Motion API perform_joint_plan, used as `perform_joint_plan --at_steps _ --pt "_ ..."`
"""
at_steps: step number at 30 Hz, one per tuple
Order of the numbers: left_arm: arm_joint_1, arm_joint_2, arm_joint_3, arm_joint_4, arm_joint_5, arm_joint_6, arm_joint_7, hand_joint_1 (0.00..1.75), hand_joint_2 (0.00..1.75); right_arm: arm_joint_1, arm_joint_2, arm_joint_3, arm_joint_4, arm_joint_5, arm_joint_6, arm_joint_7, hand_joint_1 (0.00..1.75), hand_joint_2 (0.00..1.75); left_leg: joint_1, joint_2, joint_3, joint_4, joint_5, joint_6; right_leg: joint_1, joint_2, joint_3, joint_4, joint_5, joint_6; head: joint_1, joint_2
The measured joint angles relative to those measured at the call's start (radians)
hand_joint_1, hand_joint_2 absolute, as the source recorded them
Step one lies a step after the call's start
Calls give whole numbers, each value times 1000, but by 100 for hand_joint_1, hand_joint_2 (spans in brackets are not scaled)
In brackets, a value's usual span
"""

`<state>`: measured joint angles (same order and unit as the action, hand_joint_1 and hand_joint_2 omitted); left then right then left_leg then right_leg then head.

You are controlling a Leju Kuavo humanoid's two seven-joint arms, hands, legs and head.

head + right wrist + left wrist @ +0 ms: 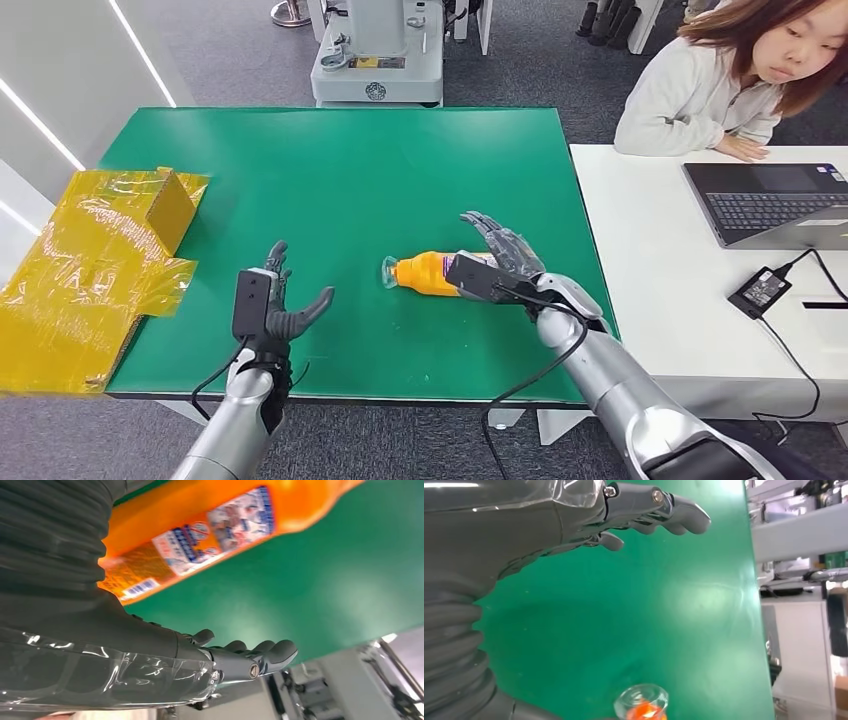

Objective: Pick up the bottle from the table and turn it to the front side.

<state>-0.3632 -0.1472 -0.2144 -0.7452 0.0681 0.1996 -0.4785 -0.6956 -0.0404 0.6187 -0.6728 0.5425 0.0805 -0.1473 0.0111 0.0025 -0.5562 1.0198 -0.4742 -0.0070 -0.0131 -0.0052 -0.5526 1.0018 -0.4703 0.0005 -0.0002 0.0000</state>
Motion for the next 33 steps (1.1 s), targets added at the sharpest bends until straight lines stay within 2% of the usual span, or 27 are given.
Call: perform_joint_plan --at_steps 13,24,25,26,28,29,30,33 --pt "53 2 23 -41 13 -14 23 0 175 -35 -72 96 96 -35 61 83 0 175 0 0 -1 1 0 0 0 0 -1 0 0 0 0 0" --pt "65 2 40 -45 6 -14 27 0 175 -47 -83 182 146 21 41 91 0 175 0 0 0 1 1 1 0 0 0 0 1 1 0 0" --pt "65 2 40 -45 6 -15 28 0 175 -47 -83 188 147 22 38 92 16 175 0 0 0 1 1 1 0 0 0 0 1 1 0 0" --pt "65 2 41 -45 5 -16 30 0 175 -47 -84 193 148 24 34 92 46 175 0 1 0 1 1 1 0 0 0 0 1 1 0 0" --pt "65 2 44 -45 1 -20 32 0 175 -46 -85 204 150 32 25 94 133 175 0 1 0 1 1 1 0 1 0 0 2 1 0 0" --pt "65 2 46 -45 -2 -22 32 0 175 -45 -86 209 150 37 18 95 160 175 0 1 0 2 1 1 0 1 0 0 2 1 0 0" --pt "64 2 49 -44 -4 -25 32 0 175 -44 -86 213 150 40 11 97 173 175 0 1 0 2 1 1 0 1 0 0 2 1 0 0" --pt "63 2 58 -43 -4 -33 32 0 175 -41 -86 222 150 46 -3 102 171 175 0 1 0 2 1 1 0 1 0 0 2 1 0 0"
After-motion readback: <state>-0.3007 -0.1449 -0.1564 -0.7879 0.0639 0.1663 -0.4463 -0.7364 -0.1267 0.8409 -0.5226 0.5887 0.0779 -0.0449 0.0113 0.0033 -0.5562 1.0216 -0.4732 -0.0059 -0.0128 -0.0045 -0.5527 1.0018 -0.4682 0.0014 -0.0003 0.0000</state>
